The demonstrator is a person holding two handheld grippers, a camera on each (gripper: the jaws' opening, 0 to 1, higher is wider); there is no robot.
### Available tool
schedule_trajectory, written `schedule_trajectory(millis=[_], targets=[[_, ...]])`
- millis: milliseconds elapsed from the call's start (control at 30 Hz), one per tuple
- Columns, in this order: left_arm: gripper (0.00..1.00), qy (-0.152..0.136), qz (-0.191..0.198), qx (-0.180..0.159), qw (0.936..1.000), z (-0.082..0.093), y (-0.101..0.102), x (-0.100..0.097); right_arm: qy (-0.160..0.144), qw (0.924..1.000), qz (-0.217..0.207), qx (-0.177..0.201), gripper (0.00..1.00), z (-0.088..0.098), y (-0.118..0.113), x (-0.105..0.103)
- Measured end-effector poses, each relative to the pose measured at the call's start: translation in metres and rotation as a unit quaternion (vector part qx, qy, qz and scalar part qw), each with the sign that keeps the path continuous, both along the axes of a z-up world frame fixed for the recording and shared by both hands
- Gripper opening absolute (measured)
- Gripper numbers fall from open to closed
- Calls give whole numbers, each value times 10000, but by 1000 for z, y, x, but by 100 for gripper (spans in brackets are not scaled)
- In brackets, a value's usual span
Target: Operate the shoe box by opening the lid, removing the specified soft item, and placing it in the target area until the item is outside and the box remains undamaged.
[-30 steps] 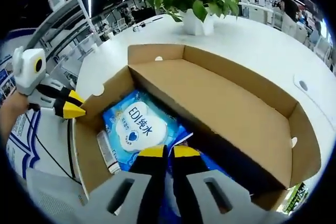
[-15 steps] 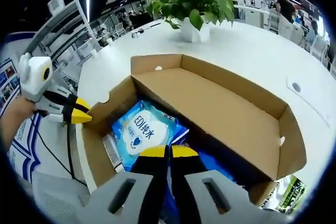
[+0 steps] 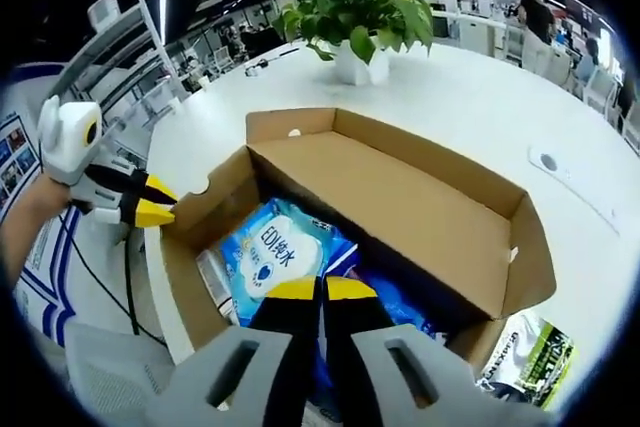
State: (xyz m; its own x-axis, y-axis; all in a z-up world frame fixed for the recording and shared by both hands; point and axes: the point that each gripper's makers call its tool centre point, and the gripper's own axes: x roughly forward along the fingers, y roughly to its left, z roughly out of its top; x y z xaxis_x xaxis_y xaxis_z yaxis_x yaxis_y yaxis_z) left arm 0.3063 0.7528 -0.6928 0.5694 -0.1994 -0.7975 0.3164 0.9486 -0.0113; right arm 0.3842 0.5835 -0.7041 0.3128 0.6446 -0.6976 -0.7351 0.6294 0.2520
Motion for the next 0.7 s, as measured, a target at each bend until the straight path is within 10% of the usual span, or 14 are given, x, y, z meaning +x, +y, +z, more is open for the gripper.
schedule_trajectory(millis=[700], targets=[[16,348,-514,-492,9969,-19,-64,31,68,9995,-295,55,0,-1,-30,-4]])
